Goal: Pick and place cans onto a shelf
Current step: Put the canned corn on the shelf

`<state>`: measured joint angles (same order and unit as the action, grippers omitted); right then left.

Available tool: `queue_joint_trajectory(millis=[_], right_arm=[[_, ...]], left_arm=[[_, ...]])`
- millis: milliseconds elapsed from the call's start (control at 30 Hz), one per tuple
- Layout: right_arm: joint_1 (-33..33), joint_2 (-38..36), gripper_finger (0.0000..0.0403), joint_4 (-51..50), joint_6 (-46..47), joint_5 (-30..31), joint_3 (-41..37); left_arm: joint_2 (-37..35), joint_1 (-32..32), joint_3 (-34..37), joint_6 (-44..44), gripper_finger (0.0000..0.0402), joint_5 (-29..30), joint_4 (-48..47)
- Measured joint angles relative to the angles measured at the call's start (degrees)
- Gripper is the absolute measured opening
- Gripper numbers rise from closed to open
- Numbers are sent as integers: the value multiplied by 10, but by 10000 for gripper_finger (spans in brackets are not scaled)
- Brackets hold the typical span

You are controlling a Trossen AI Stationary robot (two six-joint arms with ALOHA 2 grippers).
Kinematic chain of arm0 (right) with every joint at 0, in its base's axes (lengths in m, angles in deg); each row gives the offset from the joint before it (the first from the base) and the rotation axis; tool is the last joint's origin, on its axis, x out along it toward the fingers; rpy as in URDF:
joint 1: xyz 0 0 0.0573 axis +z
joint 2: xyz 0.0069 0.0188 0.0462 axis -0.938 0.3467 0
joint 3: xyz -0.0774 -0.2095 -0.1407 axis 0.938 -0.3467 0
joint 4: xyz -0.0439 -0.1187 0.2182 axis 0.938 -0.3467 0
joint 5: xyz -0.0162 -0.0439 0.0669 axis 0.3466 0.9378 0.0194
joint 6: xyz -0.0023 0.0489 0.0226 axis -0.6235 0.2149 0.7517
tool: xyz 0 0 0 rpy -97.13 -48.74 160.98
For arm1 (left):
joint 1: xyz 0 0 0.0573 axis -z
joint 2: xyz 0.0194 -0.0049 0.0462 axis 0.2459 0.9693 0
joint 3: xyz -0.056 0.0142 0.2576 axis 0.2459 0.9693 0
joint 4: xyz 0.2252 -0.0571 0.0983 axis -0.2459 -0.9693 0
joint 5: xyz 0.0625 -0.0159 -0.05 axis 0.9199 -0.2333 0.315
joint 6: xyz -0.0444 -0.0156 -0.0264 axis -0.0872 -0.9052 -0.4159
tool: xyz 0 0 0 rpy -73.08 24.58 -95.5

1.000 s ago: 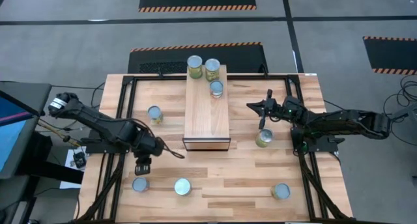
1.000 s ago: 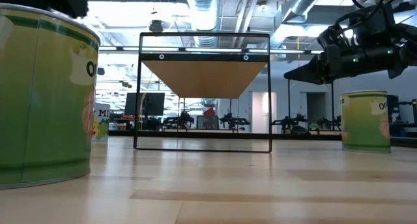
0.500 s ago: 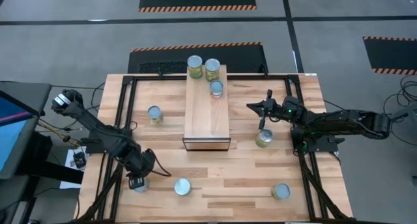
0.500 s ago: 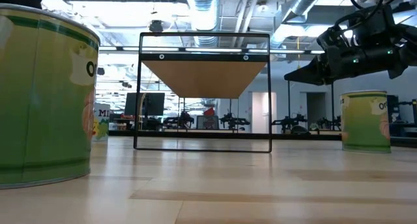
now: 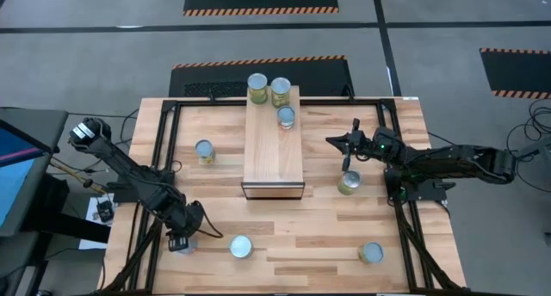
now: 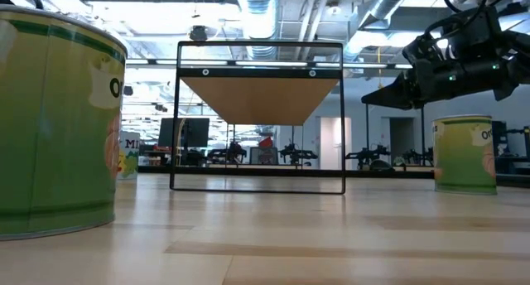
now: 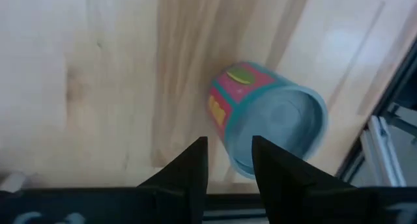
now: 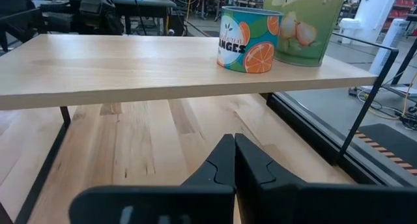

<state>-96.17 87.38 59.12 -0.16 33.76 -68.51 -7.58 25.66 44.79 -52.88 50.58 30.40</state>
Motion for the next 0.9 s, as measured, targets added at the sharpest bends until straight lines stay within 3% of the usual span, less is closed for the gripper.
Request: queue_joint_trajectory(millis=[167, 433, 700, 900], right_arm=[[0, 0, 13, 0, 0, 0, 0], [0, 0, 15, -2, -2, 0, 0], [0, 0, 12, -2, -3, 0, 0], [0, 0, 14, -2, -4, 0, 0]], left_arm=[[0, 3, 0, 4, 105, 36, 5], [1, 3, 0, 9, 102, 37, 20], [45, 11, -4, 34, 100, 26, 30], [45, 6, -3, 32, 56, 29, 34]])
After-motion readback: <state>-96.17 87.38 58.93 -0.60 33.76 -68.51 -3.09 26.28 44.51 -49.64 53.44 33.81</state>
